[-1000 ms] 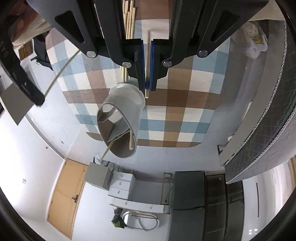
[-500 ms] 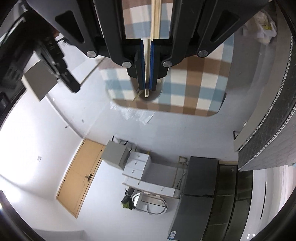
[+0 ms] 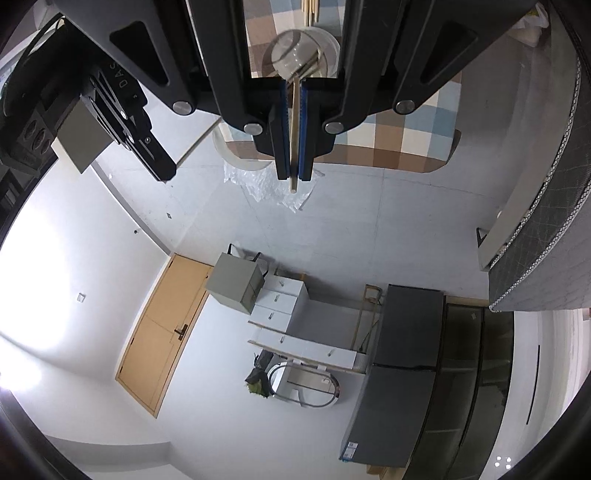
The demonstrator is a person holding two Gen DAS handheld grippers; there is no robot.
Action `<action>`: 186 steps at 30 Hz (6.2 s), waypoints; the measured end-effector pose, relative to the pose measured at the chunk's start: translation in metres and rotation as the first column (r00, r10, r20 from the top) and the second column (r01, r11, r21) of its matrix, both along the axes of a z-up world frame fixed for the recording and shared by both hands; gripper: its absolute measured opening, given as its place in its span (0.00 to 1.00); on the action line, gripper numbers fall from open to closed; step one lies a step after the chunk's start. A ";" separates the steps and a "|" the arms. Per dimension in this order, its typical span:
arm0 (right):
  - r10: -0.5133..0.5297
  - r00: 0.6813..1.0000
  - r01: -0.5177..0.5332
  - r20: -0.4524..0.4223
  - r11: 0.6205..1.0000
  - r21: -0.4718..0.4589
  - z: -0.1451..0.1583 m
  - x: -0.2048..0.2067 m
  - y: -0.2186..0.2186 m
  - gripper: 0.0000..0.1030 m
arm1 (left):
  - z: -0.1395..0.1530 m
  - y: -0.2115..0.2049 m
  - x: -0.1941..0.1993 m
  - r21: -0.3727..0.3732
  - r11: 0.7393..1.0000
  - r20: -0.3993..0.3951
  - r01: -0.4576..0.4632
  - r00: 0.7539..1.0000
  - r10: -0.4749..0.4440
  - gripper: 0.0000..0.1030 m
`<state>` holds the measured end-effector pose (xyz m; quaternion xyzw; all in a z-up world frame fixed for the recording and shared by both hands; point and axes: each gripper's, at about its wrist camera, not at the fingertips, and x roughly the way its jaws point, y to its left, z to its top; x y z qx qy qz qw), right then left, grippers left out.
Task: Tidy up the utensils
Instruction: 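Lower the chopsticks into the grey holder and open both grippers, then move both grippers back down toward the chopsticks beside the holder, then close the right gripper on a chopstick beside the holder base, then lift the chopstick with the right gripper while the left gripper grasps another chopstick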
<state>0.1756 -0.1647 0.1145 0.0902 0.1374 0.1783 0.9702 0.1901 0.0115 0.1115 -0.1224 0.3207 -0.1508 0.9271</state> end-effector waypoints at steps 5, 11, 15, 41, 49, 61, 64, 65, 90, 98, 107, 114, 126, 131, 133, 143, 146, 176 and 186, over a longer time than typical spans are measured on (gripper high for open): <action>0.001 1.000 0.000 -0.021 1.000 0.018 -0.019 0.015 0.001 0.03 | -0.024 -0.005 0.016 0.018 1.000 -0.049 0.022 0.999 -0.021 0.00; 0.011 0.998 -0.010 -0.056 1.000 0.019 -0.042 0.019 -0.004 0.03 | -0.037 -0.013 0.020 0.031 0.998 -0.084 0.061 0.995 -0.058 0.00; 0.021 0.996 -0.019 -0.090 1.000 0.021 -0.053 0.020 -0.008 0.03 | -0.044 -0.020 0.021 0.049 0.995 -0.100 0.085 0.992 -0.080 0.00; 0.015 0.979 -0.006 -0.202 0.999 0.047 -0.051 -0.070 -0.040 0.58 | -0.023 -0.009 -0.053 0.141 0.990 -0.082 0.003 0.997 0.009 0.65; -0.024 0.985 0.033 -0.173 0.998 0.052 -0.034 -0.116 -0.041 0.83 | -0.018 -0.012 -0.087 0.201 0.977 -0.001 -0.069 0.997 0.071 0.78; -0.052 0.984 0.058 -0.167 0.998 0.029 -0.049 -0.162 -0.035 0.99 | -0.039 -0.007 -0.127 0.240 0.963 0.039 -0.120 0.993 0.114 0.83; -0.058 0.981 0.064 -0.186 0.998 0.025 -0.059 -0.171 -0.033 1.00 | -0.047 -0.005 -0.132 0.244 0.962 0.034 -0.121 0.993 0.117 0.84; -0.058 0.979 0.064 -0.194 0.998 0.025 -0.062 -0.173 -0.032 1.00 | -0.050 -0.005 -0.135 0.245 0.962 0.034 -0.123 0.992 0.118 0.84; -0.074 0.856 0.064 -0.512 0.997 -0.037 -0.171 -0.154 -0.018 1.00 | -0.169 0.000 -0.136 0.321 0.938 -0.101 -0.134 0.980 0.174 0.84; -0.059 0.747 0.049 -0.663 0.998 -0.034 -0.214 -0.124 -0.012 0.70 | -0.188 0.009 -0.113 0.284 0.951 -0.243 -0.121 0.951 0.193 0.84; -0.053 0.694 -0.033 -0.718 0.994 -0.105 -0.242 -0.090 0.019 0.45 | -0.196 0.028 -0.099 0.219 0.962 -0.367 -0.162 0.900 0.234 0.84; -0.115 0.654 -0.043 -0.747 0.981 -0.189 -0.264 -0.071 0.032 0.26 | -0.194 0.044 -0.093 0.170 0.961 -0.412 -0.218 0.870 0.270 0.84; -0.134 0.659 -0.096 -0.740 0.961 -0.260 -0.266 -0.064 0.053 0.22 | -0.193 0.057 -0.088 0.125 0.963 -0.446 -0.238 0.854 0.269 0.84; -0.159 0.664 -0.117 -0.731 0.943 -0.312 -0.265 -0.064 0.064 0.22 | -0.191 0.061 -0.087 0.110 0.963 -0.453 -0.247 0.850 0.269 0.84; -0.180 0.660 -0.120 -0.729 0.933 -0.339 -0.264 -0.062 0.067 0.22 | -0.191 0.061 -0.086 0.109 0.963 -0.457 -0.247 0.848 0.269 0.84; -0.217 0.638 -0.129 -0.739 0.916 -0.380 -0.267 -0.059 0.073 0.16 | -0.198 0.071 -0.084 0.119 0.953 -0.503 -0.279 0.810 0.300 0.84; -0.218 0.647 -0.134 -0.731 0.911 -0.391 -0.267 -0.054 0.077 0.17 | -0.198 0.070 -0.084 0.121 0.954 -0.506 -0.273 0.810 0.296 0.84; -0.003 0.768 0.248 -0.641 0.923 0.294 -0.203 -0.088 -0.092 0.05 | -0.265 -0.006 -0.077 0.259 0.963 -0.584 0.074 0.807 0.095 0.84; 0.006 0.811 0.242 -0.585 0.907 0.345 -0.191 -0.100 -0.108 0.05 | -0.280 -0.020 -0.085 0.324 0.938 -0.594 0.122 0.798 0.101 0.84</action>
